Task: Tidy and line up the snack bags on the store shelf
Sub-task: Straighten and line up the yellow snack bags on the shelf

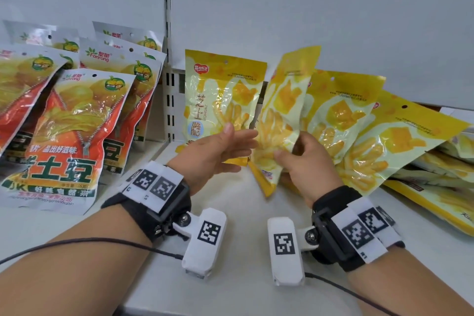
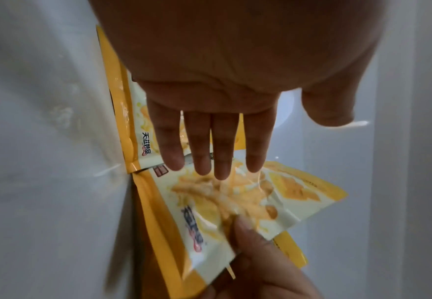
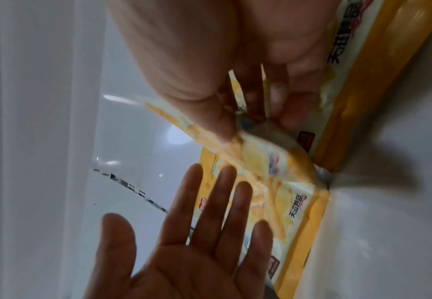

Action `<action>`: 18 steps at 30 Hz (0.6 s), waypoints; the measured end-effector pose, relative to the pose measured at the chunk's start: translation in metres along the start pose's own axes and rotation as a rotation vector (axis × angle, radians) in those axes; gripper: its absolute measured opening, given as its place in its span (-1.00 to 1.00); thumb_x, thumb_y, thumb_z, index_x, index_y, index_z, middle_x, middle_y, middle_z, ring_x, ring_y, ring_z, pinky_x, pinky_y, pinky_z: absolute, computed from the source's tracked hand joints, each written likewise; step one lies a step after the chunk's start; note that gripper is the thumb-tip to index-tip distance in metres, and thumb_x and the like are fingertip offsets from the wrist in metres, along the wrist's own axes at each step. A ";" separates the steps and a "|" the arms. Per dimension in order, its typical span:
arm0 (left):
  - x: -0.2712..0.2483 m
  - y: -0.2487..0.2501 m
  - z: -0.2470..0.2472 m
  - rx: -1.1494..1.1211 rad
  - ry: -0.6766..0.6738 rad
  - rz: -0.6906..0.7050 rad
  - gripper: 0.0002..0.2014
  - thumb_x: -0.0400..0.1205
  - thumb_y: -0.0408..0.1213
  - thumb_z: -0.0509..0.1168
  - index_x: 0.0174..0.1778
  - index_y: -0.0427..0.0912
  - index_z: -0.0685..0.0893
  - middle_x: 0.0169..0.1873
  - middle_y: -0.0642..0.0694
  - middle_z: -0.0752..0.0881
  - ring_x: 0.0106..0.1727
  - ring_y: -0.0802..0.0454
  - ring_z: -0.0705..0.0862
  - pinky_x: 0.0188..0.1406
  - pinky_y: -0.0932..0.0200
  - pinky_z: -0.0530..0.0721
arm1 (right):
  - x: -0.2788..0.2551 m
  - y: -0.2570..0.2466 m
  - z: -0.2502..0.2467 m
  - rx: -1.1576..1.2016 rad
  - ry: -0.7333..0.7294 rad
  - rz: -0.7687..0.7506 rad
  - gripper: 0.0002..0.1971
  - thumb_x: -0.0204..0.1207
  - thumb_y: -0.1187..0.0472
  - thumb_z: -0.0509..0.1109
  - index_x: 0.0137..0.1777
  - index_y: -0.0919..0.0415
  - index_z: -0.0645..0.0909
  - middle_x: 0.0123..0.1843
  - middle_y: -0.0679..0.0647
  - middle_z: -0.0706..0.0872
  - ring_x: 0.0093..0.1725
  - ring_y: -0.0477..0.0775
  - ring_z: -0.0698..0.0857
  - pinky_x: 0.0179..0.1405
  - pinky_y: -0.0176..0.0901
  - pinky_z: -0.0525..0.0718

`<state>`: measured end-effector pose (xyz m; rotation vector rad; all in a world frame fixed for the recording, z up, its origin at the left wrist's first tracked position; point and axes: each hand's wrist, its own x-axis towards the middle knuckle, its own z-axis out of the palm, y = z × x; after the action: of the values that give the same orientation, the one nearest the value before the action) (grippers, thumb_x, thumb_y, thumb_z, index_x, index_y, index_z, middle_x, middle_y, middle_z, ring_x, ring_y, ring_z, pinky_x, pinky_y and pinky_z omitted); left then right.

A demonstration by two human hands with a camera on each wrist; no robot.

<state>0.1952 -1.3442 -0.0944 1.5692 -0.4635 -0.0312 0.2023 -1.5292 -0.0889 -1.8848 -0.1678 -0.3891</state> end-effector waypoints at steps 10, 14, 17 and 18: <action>0.017 -0.009 -0.030 0.078 0.562 -0.045 -0.82 0.68 -0.08 0.24 0.08 0.01 0.70 0.05 -0.02 0.71 0.04 0.05 0.61 0.10 0.02 0.61 | 0.007 -0.007 -0.022 0.014 0.357 -0.122 -0.52 0.37 0.37 0.49 0.19 0.07 0.35 0.06 -0.03 0.57 -0.12 -0.10 0.61 -0.31 -0.53 0.49; 0.028 -0.009 -0.040 0.167 0.730 -0.117 -0.70 0.63 -0.12 0.29 0.28 -0.01 0.61 0.17 -0.06 0.66 0.15 -0.01 0.60 0.22 -0.06 0.57 | 0.008 -0.012 -0.034 0.038 0.550 -0.183 -0.60 0.37 0.42 0.45 0.02 0.09 0.32 -0.24 -0.09 0.42 -0.36 -0.22 0.46 -0.47 -0.67 0.40; 0.035 -0.009 -0.048 0.286 0.768 -0.206 -0.48 0.62 -0.12 0.31 0.52 -0.07 0.41 0.38 -0.15 0.55 0.26 -0.11 0.55 0.24 -0.04 0.50 | 0.007 -0.016 -0.038 0.078 0.572 -0.192 -0.68 0.38 0.44 0.42 -0.05 0.16 0.35 -0.32 -0.12 0.37 -0.40 -0.25 0.42 -0.49 -0.67 0.39; 0.038 -0.009 -0.050 0.343 0.763 -0.246 -0.41 0.62 -0.12 0.31 0.57 -0.09 0.33 0.45 -0.18 0.50 0.32 -0.16 0.54 0.26 -0.05 0.48 | 0.005 -0.017 -0.038 0.093 0.576 -0.200 -0.69 0.38 0.45 0.41 -0.07 0.16 0.35 -0.33 -0.13 0.38 -0.38 -0.27 0.43 -0.50 -0.68 0.39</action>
<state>0.2476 -1.3085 -0.0900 1.8191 0.3427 0.4653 0.1948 -1.5596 -0.0604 -1.5984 0.0145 -1.0226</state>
